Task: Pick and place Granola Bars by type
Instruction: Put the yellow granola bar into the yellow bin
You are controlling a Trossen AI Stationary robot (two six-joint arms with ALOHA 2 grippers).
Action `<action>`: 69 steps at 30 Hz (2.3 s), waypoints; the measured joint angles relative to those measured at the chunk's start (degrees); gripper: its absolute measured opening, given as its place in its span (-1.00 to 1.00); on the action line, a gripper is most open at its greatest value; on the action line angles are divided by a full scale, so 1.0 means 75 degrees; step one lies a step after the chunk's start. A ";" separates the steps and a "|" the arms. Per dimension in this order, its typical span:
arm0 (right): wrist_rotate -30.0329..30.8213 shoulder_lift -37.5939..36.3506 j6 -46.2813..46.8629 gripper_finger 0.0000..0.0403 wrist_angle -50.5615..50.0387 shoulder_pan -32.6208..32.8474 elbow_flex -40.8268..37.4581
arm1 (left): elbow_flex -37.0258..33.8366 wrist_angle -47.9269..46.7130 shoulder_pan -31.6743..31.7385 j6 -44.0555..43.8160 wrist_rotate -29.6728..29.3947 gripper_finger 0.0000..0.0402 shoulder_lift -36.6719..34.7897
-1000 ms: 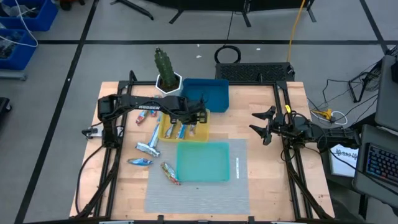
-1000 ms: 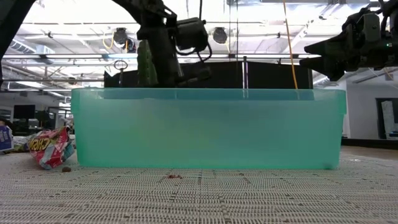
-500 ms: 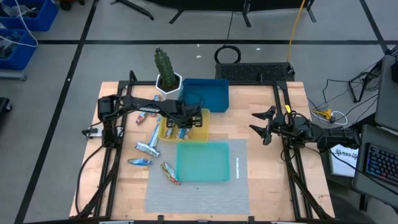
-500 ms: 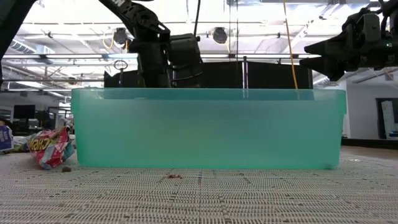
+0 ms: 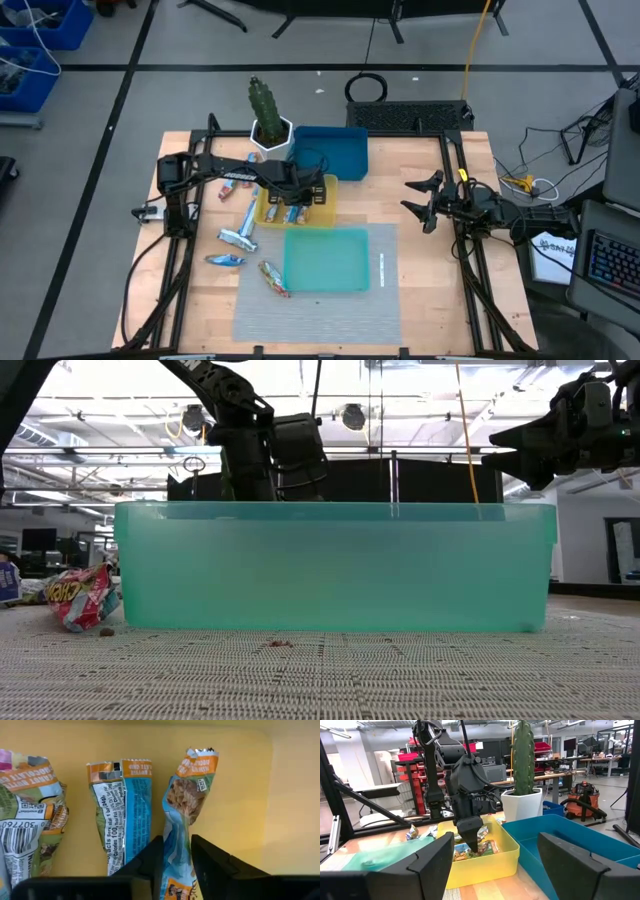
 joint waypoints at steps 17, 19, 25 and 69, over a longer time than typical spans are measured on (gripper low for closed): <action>0.0000 0.0001 0.0000 0.38 0.0001 -0.0001 0.0001 | 0.0000 -0.0005 0.0034 0.0332 -0.0084 0.10 -0.0059; 0.0000 -0.0001 0.0000 0.38 -0.0001 0.0001 0.0000 | 0.0001 0.0057 0.0045 0.0552 -0.0194 0.17 -0.0140; 0.0001 0.0002 0.0000 0.38 0.0004 0.0000 0.0001 | 0.0009 0.0067 0.0093 0.0778 -0.0791 0.32 -0.0713; 0.0000 0.0002 0.0000 0.38 -0.0001 0.0000 0.0000 | -0.1789 -0.2178 -0.1745 0.1999 -0.3286 0.35 -0.7295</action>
